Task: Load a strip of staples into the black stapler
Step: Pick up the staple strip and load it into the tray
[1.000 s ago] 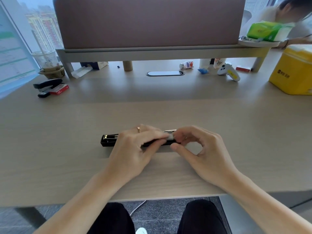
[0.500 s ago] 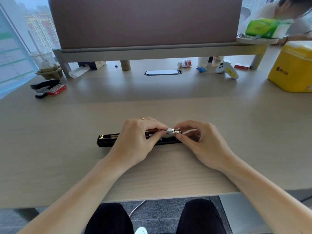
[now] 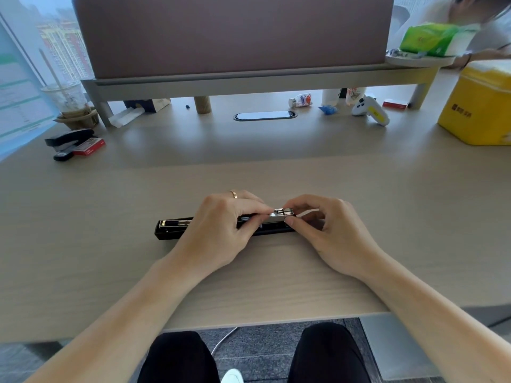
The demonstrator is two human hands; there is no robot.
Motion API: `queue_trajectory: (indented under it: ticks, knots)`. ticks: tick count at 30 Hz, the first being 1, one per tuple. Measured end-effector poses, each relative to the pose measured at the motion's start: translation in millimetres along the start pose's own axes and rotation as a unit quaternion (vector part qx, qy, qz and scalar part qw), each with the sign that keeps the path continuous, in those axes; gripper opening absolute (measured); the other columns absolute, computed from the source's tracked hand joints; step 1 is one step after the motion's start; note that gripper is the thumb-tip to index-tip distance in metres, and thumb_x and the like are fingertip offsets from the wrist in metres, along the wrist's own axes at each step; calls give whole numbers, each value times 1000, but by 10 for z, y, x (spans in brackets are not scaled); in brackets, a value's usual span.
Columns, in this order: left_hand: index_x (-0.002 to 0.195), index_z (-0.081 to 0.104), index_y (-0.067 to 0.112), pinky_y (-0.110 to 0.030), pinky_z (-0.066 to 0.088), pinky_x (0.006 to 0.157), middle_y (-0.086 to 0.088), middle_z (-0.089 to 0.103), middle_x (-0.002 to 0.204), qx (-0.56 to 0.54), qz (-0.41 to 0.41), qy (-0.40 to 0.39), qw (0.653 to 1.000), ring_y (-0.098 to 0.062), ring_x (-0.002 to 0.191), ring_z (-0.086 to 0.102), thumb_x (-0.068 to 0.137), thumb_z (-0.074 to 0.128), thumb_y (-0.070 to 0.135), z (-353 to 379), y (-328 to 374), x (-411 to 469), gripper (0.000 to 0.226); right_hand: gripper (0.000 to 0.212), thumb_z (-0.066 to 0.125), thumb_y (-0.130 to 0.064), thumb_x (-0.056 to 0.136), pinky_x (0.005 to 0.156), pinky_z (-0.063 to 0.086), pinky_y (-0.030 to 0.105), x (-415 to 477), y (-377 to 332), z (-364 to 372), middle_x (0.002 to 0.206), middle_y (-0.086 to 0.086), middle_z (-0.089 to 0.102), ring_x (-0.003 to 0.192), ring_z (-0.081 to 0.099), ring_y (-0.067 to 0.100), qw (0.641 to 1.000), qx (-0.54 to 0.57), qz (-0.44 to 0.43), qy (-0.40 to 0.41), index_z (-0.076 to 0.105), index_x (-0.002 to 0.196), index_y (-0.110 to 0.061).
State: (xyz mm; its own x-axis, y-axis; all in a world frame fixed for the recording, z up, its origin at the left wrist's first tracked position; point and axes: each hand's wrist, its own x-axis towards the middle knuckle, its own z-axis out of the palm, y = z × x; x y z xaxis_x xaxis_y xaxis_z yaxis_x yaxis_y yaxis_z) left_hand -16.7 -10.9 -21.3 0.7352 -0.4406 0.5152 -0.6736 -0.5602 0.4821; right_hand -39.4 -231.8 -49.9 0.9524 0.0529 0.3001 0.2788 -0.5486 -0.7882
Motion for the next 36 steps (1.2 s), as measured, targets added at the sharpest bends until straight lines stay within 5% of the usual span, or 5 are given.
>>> queue_trajectory:
  ticks: [6,13,26,31,36]
  knots:
    - [113,81,23,-19,52,92,11,80,108,26,3,-10,1000,-3,97,73,91,77,17,-48,-11,-67,23,9,77,-18,93,67,48,15,2,-10,-11,82,-11,77,68,73,6,1000,-5,-2,-2,79,96,-27]
    - [90,83,20,-18,51,87,13,82,100,59,-9,3,998,-1,88,74,84,83,18,-83,-46,-106,7,9,77,-19,93,64,41,8,6,-13,-8,80,-11,76,62,66,-4,1000,-14,-4,-3,79,98,-26]
    - [97,77,28,-35,56,82,12,81,92,66,-25,-9,997,-10,83,76,87,80,29,-51,-21,-73,11,10,77,-18,93,66,45,10,-3,-21,-22,80,-12,76,65,69,0,1000,-19,-10,0,79,98,-26]
    - [112,58,31,-5,46,93,22,73,110,41,-62,-90,993,13,102,68,77,87,33,-333,-144,-90,46,9,77,-20,93,69,48,13,-2,-22,-19,82,-13,76,69,71,4,1000,-26,-8,2,78,98,-28]
    - [105,74,38,-3,42,79,22,77,90,115,-96,-147,978,7,92,65,81,85,33,-723,-378,-176,27,10,78,-21,93,67,42,6,-16,-47,-14,81,-16,74,67,67,-5,999,-36,-11,-6,79,99,-30]
